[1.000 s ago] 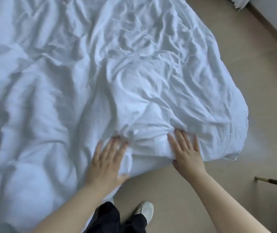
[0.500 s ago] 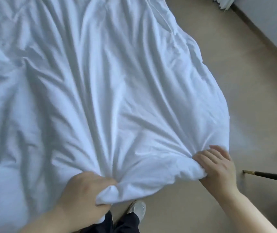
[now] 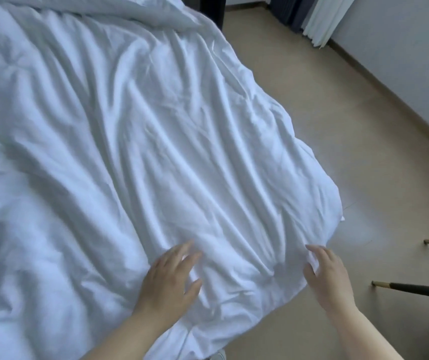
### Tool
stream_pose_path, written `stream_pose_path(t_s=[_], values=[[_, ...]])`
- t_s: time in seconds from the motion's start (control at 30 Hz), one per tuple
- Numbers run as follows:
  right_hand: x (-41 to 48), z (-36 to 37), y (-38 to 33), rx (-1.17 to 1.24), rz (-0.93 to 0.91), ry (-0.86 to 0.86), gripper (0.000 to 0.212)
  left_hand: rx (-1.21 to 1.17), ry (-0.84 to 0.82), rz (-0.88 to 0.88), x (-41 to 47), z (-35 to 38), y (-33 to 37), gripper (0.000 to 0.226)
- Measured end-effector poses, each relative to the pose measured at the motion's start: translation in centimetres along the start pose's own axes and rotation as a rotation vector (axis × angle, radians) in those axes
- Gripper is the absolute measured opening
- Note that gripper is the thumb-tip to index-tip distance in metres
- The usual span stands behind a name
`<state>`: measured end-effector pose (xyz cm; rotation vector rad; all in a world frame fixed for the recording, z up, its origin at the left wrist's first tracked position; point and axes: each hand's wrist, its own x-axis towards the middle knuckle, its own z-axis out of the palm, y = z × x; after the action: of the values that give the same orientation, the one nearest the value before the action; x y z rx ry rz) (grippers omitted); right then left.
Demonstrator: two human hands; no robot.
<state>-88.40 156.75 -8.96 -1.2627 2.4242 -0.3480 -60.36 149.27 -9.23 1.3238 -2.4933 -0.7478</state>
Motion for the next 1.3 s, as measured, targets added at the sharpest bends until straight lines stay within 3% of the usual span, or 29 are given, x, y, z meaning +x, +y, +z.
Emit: stream_pose_path(t_s=[0.23,0.27,0.33,0.4,0.53,0.6,0.73,0.97,1.07,1.13,1.3], values=[[8.0,-3.9,2.2,0.321,0.277,0.056,0.059,0.206,-0.207,-0.146,7.1,3.7,3.9,0.065],[9.9,-4.6,2.8,0.365,0.300,0.043,0.062,0.214,-0.234,-0.181,8.5,4.5,5.1,0.082],[13.8,-5.7,4.0,0.483,0.358,-0.060,0.071,0.183,-0.238,-0.223,12.1,6.1,8.5,0.119],[17.3,-6.0,5.0,0.598,0.328,-0.261,0.075,0.111,-0.247,-0.421,15.9,7.2,12.4,0.123],[21.3,-6.0,6.1,0.545,0.158,-0.555,0.044,0.041,-0.039,-0.765,22.7,10.8,18.2,0.147],[22.6,-7.1,6.8,0.504,0.113,-0.613,0.015,-0.074,0.052,-0.893,25.2,11.7,20.3,0.135],[23.8,-8.4,8.4,0.416,-0.053,-0.664,0.039,-0.137,0.135,-0.953,28.8,12.4,22.5,0.112],[27.9,-9.0,9.8,0.273,-0.150,-0.837,0.030,0.074,0.165,-1.078,32.0,13.2,21.9,0.053],[31.3,-10.2,8.8,0.238,-0.227,-0.832,0.016,0.142,0.336,-0.992,32.2,13.8,21.2,0.052],[33.5,-11.0,7.7,0.198,-0.258,-0.850,0.026,0.236,0.351,-0.996,32.2,14.2,21.1,0.051],[37.2,-12.4,3.2,0.135,-0.339,-0.920,0.035,0.104,0.368,-1.107,32.5,13.5,21.6,0.053]])
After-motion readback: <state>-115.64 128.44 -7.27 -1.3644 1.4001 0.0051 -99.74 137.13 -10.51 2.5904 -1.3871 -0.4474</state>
